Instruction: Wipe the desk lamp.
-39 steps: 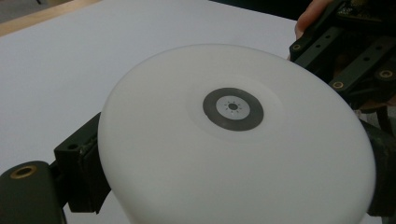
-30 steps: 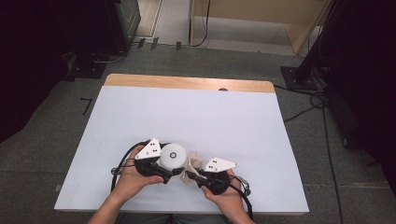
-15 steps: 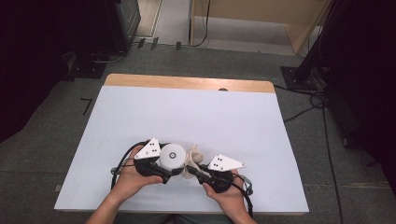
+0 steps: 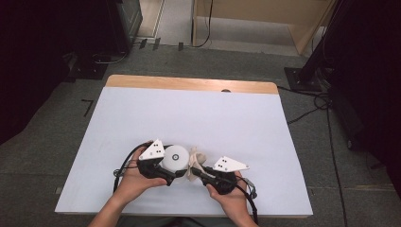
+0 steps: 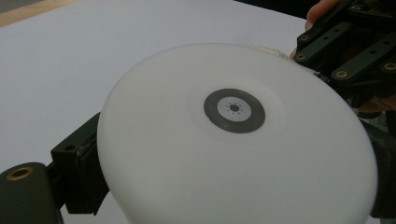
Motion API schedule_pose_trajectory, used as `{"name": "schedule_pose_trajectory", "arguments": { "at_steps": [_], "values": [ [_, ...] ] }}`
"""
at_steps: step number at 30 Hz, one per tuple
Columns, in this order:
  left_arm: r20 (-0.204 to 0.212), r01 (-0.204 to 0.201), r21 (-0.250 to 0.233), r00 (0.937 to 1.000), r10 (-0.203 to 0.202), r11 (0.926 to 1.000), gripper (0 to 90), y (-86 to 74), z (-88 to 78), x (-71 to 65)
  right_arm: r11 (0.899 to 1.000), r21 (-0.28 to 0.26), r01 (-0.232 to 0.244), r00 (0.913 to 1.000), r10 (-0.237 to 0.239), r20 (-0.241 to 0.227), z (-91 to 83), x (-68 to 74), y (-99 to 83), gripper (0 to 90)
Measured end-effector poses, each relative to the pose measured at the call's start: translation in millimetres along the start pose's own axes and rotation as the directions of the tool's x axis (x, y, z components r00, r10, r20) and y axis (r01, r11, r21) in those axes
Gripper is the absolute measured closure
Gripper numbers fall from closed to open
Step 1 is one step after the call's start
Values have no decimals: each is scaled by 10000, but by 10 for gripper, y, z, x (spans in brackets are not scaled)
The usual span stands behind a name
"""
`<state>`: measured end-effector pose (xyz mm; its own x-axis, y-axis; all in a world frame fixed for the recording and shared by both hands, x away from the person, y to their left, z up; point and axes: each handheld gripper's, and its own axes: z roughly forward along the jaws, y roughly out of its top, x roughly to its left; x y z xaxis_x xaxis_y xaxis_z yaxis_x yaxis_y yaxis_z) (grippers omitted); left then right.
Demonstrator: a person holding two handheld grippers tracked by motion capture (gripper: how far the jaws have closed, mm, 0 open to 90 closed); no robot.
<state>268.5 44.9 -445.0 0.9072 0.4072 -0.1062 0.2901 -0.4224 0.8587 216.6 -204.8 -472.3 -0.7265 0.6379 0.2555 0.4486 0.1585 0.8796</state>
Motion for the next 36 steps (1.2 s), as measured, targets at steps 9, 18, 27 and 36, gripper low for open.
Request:
{"name": "schedule_pose_trajectory", "arguments": {
  "at_steps": [9,18,27,36],
  "values": [
    [-876,201,4,9960,-199,9998,2,65,-46,-79,9997,230,74,10000,-75,32,11,-47,-25,817],
    [-2165,937,116,9722,-890,9955,0,147,-70,-224,9996,228,145,9999,-146,57,0,-56,-30,817],
    [-1733,833,410,9820,-750,9957,79,155,-92,-208,9996,235,173,9998,-174,23,10,-49,-30,816],
    [-718,27,442,9974,5,9990,83,123,-144,-105,9998,123,133,9998,-132,-127,9,-78,-23,816]
  ]
}}
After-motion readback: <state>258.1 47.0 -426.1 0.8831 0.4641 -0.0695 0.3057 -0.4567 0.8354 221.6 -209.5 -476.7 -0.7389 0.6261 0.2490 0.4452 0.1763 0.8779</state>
